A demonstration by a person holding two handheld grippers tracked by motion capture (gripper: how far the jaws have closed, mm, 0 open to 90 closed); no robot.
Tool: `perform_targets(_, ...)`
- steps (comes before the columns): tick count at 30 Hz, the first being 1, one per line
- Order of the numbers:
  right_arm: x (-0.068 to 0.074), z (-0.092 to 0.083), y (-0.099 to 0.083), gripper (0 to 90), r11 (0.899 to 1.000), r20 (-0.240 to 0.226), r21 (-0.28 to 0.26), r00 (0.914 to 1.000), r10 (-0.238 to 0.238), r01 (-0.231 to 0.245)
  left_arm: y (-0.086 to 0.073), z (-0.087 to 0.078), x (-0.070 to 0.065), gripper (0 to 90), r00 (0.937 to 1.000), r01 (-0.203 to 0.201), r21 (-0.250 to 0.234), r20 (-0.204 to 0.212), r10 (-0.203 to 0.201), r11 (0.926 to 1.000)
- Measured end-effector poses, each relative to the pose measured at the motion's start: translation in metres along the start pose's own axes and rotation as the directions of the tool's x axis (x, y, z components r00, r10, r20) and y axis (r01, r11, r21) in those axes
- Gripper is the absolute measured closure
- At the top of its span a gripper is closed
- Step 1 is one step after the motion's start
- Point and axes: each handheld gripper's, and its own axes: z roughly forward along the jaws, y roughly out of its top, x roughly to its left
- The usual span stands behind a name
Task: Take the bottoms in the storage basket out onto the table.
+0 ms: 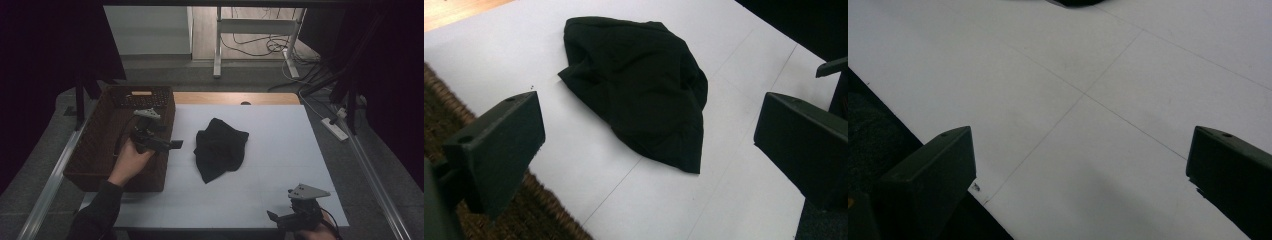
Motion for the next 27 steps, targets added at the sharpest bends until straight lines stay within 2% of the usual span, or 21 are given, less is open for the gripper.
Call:
perform_targets(9,0.0,0.0,0.0,0.0,1.0,0.001,0.002,1.0,0.0,0.0,-0.015,-0.011,0.001,0.8,0.9998,0.006,-0.014,-0.021,-0.006,0.9999)
perform_targets(14,0.0,0.0,0.0,0.0,1.0,0.001,0.002,1.0,-0.002,0.002,-0.02,-0.015,0.001,0.9,0.9992,0.004,-0.007,-0.041,-0.004,1.0)
perform_targets(16,0.0,0.0,0.0,0.0,1.0,0.003,0.001,1.0,-0.003,0.003,-0.023,-0.016,0.0,0.9,0.9993,0.005,-0.01,-0.038,-0.005,0.9999)
perform_targets(21,0.0,-0.001,0.0,0.0,1.0,0.002,-0.004,1.0,0.002,-0.002,-0.029,-0.02,-0.004,0.8,0.9981,-0.011,-0.001,-0.061,0.011,0.9999)
perform_targets(27,-0.001,-0.002,0.0,0.0,1.0,0.001,-0.015,1.0,0.01,-0.01,-0.038,-0.026,-0.006,0.6,0.998,-0.003,-0.005,-0.063,0.003,1.0)
